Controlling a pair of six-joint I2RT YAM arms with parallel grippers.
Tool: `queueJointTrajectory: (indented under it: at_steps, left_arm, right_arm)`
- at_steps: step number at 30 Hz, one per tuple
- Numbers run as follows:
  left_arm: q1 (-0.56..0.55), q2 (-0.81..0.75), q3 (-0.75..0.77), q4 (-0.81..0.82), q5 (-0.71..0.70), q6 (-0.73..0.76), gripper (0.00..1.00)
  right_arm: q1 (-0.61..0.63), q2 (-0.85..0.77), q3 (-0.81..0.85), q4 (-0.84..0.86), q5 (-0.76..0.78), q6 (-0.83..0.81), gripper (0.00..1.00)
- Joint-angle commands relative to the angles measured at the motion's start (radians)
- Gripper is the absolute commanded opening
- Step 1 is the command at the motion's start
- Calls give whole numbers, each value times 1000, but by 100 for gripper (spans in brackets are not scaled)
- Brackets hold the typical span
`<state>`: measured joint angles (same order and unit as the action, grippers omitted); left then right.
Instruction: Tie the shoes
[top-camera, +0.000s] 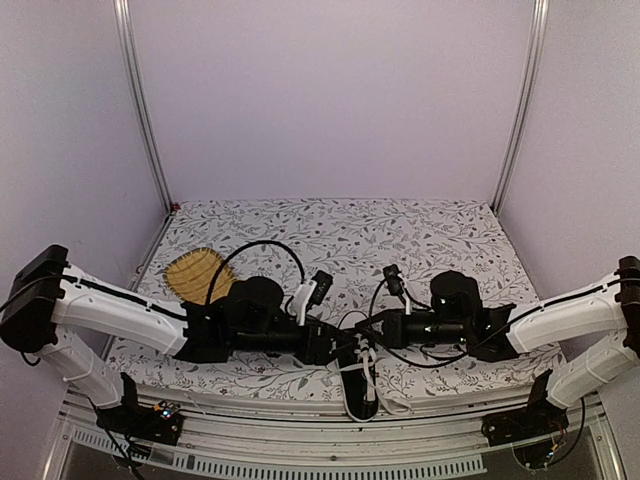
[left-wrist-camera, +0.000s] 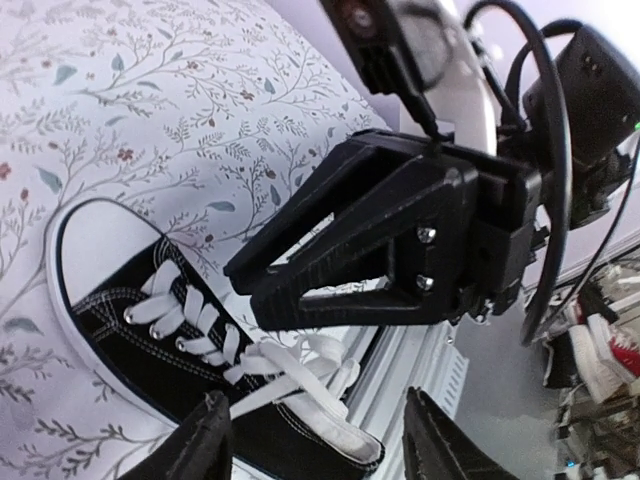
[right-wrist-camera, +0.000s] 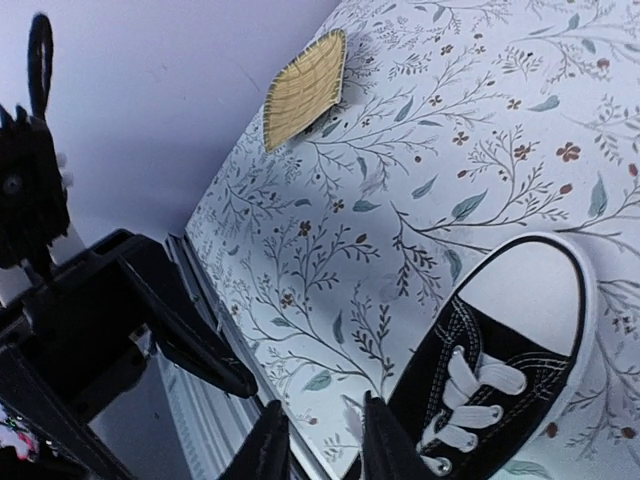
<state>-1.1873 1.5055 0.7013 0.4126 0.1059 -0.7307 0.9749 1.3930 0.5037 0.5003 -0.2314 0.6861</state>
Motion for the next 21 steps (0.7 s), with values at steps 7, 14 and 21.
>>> queueJointTrajectory:
  at_steps: [7, 14, 21]
  left_arm:
    - [-94, 208, 349, -344, -177, 198, 67]
    - [-112, 312, 455, -417, -181, 203, 67]
    - [-121, 363, 504, -465, -225, 202, 48]
  right_arm:
    - [-132, -229, -31, -379, 181, -3, 68]
    - [-152, -320, -99, -492, 186, 15, 74]
    - [-152, -347, -155, -468, 136, 34, 75]
